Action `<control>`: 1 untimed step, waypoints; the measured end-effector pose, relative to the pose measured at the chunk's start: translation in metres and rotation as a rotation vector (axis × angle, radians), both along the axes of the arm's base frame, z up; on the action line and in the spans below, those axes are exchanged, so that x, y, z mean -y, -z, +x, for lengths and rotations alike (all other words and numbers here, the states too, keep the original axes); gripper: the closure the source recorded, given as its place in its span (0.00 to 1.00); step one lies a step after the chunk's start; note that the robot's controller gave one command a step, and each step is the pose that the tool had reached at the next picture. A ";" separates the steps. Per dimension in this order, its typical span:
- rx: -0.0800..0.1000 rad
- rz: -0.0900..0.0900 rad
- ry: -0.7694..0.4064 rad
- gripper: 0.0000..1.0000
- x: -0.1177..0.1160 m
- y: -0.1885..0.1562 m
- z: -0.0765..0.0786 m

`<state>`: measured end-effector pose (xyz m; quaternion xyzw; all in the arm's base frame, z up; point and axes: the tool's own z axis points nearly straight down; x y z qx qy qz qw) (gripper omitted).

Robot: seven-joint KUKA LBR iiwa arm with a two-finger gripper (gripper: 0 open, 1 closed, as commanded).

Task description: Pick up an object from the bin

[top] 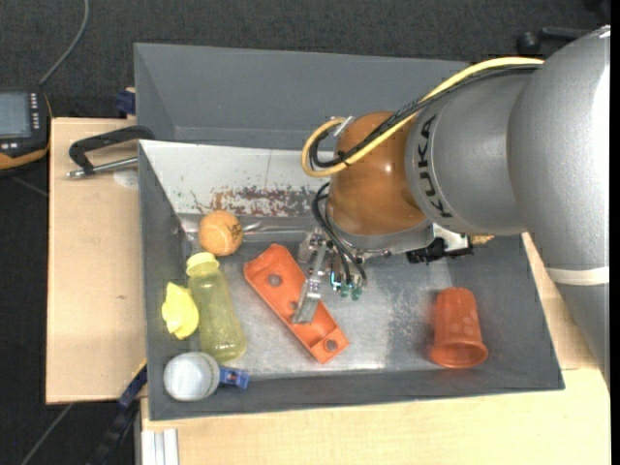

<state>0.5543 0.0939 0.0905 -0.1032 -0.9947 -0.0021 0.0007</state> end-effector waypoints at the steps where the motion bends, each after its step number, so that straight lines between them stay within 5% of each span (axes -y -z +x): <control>1: 0.000 0.002 -0.121 0.00 0.002 0.020 0.005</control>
Offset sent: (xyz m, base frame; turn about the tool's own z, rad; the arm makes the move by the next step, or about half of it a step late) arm 0.0003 0.0007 -0.0205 -0.3469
